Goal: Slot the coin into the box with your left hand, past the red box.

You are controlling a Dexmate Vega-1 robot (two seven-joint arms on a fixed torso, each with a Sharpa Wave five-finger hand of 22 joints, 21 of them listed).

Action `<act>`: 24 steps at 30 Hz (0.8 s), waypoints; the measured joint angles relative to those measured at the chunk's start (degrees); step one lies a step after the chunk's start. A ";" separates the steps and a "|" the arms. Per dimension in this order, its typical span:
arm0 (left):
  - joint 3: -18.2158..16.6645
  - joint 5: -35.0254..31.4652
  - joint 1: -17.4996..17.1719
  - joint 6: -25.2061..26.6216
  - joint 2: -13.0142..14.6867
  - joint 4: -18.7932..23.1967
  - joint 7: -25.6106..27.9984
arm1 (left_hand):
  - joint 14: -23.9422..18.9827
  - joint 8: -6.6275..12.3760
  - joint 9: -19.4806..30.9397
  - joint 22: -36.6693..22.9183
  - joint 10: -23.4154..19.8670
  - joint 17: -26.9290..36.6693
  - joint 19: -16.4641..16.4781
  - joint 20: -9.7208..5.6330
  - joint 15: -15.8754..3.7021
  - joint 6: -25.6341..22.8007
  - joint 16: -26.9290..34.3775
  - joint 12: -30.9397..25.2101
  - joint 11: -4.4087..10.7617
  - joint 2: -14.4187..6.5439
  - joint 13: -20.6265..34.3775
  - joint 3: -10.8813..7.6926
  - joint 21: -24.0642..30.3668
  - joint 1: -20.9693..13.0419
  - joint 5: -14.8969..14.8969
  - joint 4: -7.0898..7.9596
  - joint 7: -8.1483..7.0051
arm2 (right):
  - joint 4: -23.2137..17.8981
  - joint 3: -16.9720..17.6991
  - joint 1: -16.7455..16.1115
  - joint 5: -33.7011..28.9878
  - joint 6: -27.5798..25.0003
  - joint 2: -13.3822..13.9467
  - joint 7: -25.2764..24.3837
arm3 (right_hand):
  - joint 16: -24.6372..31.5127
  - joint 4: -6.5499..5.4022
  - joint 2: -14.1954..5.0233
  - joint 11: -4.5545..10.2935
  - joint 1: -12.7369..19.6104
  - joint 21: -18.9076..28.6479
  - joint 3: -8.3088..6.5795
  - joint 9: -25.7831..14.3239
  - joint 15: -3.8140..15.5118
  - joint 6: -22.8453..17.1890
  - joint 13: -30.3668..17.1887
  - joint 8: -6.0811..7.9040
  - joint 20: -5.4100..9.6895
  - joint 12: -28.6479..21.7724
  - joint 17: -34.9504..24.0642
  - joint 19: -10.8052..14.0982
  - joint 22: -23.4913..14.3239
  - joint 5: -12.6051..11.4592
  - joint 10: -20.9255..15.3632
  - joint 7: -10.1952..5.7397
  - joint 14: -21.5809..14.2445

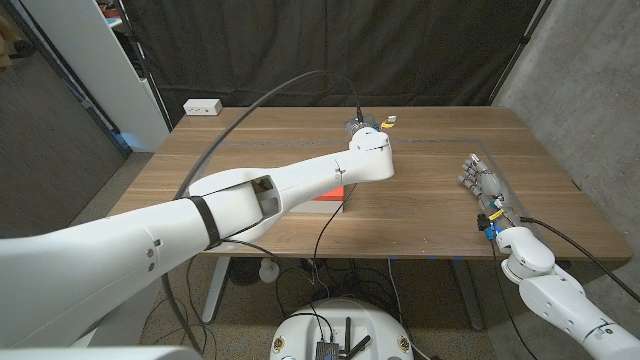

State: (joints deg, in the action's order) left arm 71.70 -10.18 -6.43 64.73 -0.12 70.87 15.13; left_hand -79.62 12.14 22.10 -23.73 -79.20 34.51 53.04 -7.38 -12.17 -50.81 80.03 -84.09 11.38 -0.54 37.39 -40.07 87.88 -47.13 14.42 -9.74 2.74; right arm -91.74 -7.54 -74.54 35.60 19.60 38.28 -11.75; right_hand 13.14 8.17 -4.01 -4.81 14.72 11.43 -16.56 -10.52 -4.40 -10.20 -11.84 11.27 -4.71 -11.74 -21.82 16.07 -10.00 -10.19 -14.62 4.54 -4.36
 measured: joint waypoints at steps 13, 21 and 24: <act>-0.93 -1.99 -0.43 1.38 1.92 4.35 3.56 | 0.64 -0.61 -0.86 -0.07 0.32 0.60 0.00 0.00 -0.06 -0.57 0.19 0.19 -0.31 -0.43 0.54 -0.60 -0.04 0.47 0.22 -0.24 -0.39 | -1.37 0.58 -0.73 -0.59 0.35 0.04 -0.42 | 0.00 0.00 0.00 0.00 0.00 0.00 0.00 0.00 -0.19 -0.25 0.00 0.00 0.00 0.00 0.00 0.00 0.00 0.00 0.00 -0.24 -0.19; -2.68 -3.64 -2.57 1.21 7.69 14.87 6.11 | 8.64 0.04 0.79 8.82 4.25 -13.66 -5.97 1.32 -0.24 -2.33 -10.09 16.43 -2.76 -0.76 -17.81 0.10 -5.97 1.97 -0.02 -0.05 -2.15 | -2.46 0.88 -1.40 -1.81 0.78 -0.14 -1.74 | -0.01 0.00 0.00 0.00 0.00 0.00 0.00 0.00 -0.19 -0.24 0.00 0.00 0.01 0.00 0.00 0.00 0.00 0.00 0.00 -0.24 -0.19; -3.96 -4.49 -4.40 0.53 9.96 18.72 7.50 | 15.68 0.04 1.26 12.48 9.83 -19.81 -12.16 2.74 0.11 -1.28 -18.34 24.73 -4.51 -2.90 -22.28 -0.56 -9.38 6.61 -0.02 1.09 -1.20 | -2.92 0.93 -1.57 -2.13 0.78 -0.20 -2.14 | -0.01 0.00 0.00 0.00 0.00 0.00 0.00 0.00 -0.19 -0.24 0.00 0.00 0.01 0.00 0.00 0.00 0.00 0.00 0.00 -0.24 -0.19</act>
State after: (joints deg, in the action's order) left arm 67.74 -14.67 -10.82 65.27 9.83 89.59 22.63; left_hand -63.94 12.19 23.36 -11.25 -69.38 14.70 40.88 -4.64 -12.06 -52.09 61.69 -59.35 6.87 -3.43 15.11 -40.63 78.50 -40.52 14.40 -8.65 1.54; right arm -94.67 -6.61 -76.11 33.47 20.38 38.08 -13.89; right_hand 13.13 8.17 -4.01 -4.81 14.72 11.43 -16.56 -10.51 -4.59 -10.44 -11.84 11.27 -4.71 -11.74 -21.82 16.07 -10.00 -10.19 -14.62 4.30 -4.55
